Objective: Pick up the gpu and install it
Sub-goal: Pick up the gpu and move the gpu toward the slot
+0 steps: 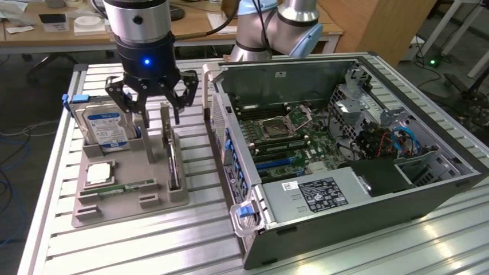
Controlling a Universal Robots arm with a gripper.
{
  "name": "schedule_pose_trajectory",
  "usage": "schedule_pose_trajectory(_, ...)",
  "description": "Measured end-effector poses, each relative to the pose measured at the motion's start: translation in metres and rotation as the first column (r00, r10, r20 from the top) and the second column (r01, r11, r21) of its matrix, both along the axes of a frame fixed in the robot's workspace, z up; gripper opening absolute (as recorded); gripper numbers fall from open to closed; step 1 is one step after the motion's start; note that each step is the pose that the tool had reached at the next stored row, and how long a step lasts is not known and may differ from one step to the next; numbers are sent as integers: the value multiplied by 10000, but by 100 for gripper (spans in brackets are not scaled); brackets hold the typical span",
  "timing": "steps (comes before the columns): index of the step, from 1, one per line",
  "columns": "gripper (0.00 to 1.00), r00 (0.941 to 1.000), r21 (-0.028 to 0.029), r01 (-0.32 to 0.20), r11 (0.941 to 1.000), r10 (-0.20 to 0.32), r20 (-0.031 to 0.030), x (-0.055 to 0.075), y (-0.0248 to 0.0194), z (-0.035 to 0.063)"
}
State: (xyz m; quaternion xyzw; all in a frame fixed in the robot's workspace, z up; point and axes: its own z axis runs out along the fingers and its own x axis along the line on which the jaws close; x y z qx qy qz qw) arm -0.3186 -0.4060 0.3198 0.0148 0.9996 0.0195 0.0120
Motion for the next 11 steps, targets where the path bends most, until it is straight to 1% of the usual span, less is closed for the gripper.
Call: schedule_pose_trajectory(11, 59, 10000, -1, -6, 10000, 6, -1, 0, -17, -61)
